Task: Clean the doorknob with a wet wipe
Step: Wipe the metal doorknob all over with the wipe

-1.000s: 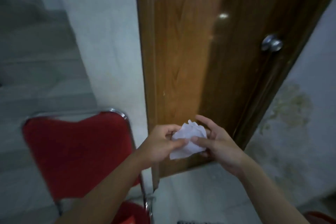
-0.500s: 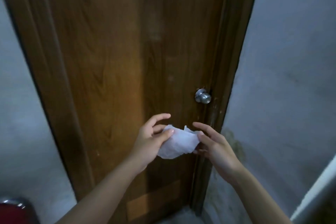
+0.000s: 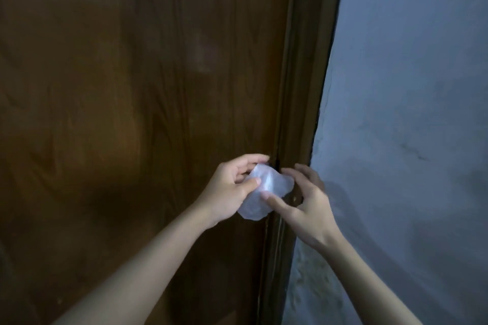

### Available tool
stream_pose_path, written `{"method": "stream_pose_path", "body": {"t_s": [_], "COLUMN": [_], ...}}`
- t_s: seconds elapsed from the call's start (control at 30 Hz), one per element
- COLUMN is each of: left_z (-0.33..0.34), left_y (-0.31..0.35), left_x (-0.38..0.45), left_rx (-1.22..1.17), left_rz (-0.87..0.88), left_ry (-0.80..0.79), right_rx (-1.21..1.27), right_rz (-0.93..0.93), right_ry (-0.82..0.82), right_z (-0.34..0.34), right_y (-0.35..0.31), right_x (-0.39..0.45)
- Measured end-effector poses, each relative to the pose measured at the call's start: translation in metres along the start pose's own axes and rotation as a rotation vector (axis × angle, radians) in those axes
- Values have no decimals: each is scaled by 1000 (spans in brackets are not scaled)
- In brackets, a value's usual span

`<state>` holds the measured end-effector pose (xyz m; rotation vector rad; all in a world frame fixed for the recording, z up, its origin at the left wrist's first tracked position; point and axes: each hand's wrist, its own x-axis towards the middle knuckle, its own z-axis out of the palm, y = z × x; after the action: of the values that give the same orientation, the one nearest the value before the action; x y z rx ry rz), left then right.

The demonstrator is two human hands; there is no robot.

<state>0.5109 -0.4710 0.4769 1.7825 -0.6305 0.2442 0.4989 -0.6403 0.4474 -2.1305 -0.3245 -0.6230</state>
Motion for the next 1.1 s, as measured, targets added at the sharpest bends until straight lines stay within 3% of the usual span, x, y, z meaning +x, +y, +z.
{"method": "stream_pose_path", "body": {"t_s": [0.17, 0.33, 0.5, 0.6, 0.8, 0.93, 1.1], "left_z": [-2, -2, 0, 5, 15, 25, 35], "left_y": [-17, -43, -75, -86, -93, -102, -120], "left_x": [55, 91, 101, 108, 121, 124, 112], "left_rx": [-55, -5, -69, -8, -45, 18, 361], "left_rz": [-12, 3, -200, -237, -239, -194, -157], "left_ry": [-94, -63, -190, -162, -34, 167, 215], "right_rx": [365, 526, 629, 666, 723, 688, 459], "right_rz": [70, 27, 83, 64, 64, 70, 12], "right_ry": [-319, -295, -463, -541, -343, -169, 116], "right_z": [6, 19, 30, 36, 42, 37, 33], "right_y": [20, 53, 81, 96, 112, 123, 132], "right_x": [43, 65, 85, 98, 116, 126, 128]}}
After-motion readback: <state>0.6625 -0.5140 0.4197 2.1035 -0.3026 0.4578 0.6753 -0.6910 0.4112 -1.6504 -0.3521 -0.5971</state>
